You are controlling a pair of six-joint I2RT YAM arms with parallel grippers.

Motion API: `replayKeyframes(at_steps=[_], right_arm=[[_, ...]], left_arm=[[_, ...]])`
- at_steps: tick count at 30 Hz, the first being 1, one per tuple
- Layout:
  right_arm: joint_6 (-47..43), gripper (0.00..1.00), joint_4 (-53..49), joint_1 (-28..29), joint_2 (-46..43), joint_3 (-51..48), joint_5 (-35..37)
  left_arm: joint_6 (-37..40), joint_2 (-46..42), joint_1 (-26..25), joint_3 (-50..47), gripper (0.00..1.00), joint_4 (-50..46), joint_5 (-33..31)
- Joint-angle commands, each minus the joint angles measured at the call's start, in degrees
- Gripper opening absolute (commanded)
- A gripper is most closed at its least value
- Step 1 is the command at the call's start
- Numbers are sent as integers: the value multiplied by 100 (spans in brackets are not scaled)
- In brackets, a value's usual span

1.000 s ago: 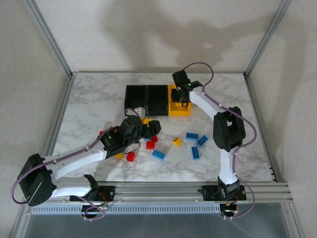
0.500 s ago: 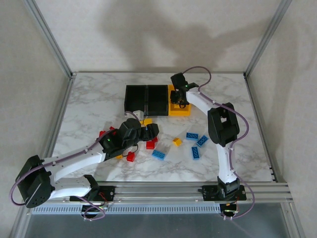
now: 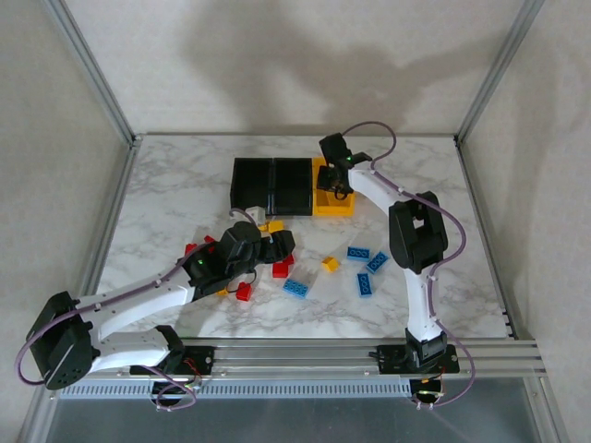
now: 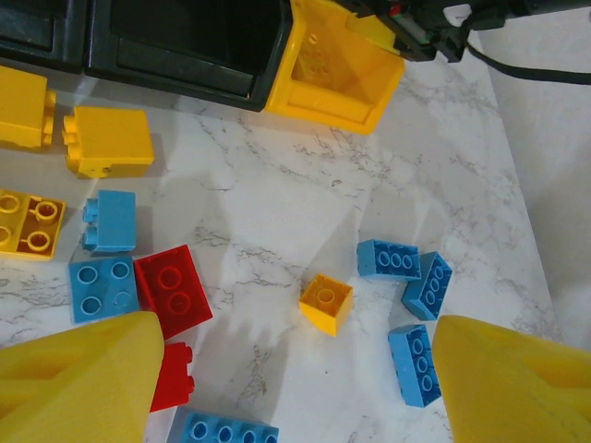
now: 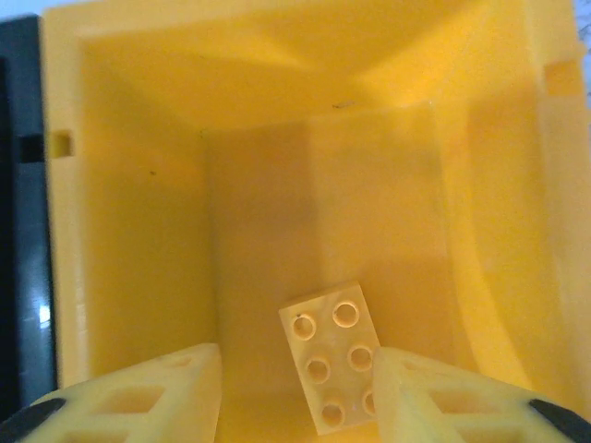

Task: Sort the legos into containers by color
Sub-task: Place the lego in the container, then pick up the lego from the center of the table.

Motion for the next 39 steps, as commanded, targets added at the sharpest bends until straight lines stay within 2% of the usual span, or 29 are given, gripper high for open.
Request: replayKeyframes(at_steps=[1, 6, 10, 14, 23, 30, 39], right_arm=[[-51, 46, 115, 37, -812, -143, 71], [-210, 46, 313, 207, -1724, -915, 97], [-263, 46, 791, 294, -2700, -2087, -282], [-198, 51, 1128, 386, -3590, -3143, -504], [90, 53, 1435, 670, -4914, -4630, -699], [391, 53, 1507, 954, -5145, -5147, -700], [534, 54, 1813, 1499, -4581, -5122, -734]], left_arm=[[-108, -226, 24, -39, 77, -155, -158], [-185, -371, 33, 7, 77, -553, -342], [-319, -477, 83, -36, 74, -861, -450], [-427, -531, 141, -94, 68, -1094, -477], [-718, -412, 150, -202, 64, -1357, -477], [-808, -377, 141, -381, 63, -1415, -407], [-938, -350, 125, -656, 60, -1316, -283]])
